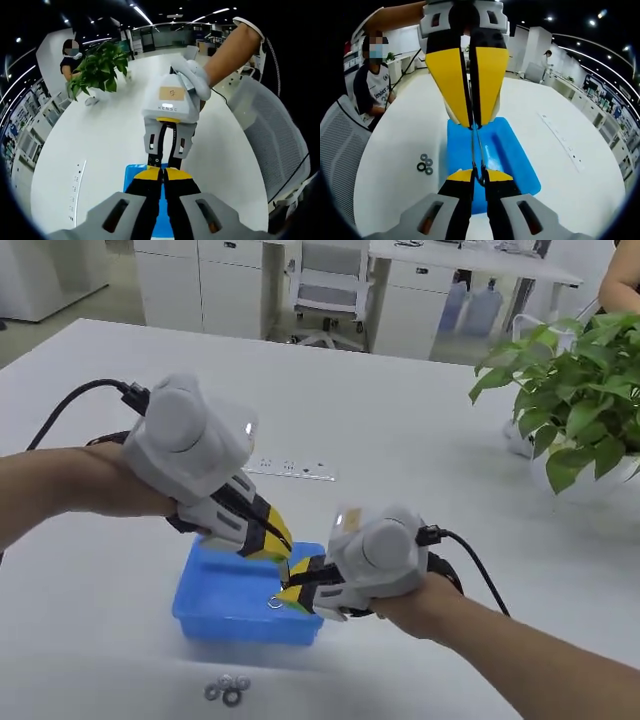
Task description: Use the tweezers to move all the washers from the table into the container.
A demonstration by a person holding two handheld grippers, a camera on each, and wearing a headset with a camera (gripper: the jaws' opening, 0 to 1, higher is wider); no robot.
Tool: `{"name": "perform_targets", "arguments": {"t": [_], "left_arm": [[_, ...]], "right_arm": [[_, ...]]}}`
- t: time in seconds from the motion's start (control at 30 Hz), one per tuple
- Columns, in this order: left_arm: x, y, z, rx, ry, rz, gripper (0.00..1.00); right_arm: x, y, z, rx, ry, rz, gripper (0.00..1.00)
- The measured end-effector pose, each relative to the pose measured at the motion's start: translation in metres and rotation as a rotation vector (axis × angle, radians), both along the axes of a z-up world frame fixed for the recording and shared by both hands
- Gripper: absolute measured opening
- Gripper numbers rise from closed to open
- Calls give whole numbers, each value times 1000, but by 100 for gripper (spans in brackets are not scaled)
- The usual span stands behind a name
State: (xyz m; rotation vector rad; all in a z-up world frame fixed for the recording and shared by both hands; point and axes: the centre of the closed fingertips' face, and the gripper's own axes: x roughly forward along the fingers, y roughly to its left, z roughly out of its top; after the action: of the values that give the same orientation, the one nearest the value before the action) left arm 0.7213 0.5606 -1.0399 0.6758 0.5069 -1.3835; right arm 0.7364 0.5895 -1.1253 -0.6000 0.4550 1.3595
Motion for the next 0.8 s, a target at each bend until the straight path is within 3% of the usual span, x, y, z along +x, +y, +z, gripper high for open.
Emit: {"name": "perform_targets", "arguments": {"t": [0.5,0.8], "left_arm": [[11,2,-25,6,38,25,5],[15,3,-28,2,53,31,5]], "right_arm": [[7,2,-26,-26,41,-6,10],[11,7,-29,-14,52,-9,10]]}}
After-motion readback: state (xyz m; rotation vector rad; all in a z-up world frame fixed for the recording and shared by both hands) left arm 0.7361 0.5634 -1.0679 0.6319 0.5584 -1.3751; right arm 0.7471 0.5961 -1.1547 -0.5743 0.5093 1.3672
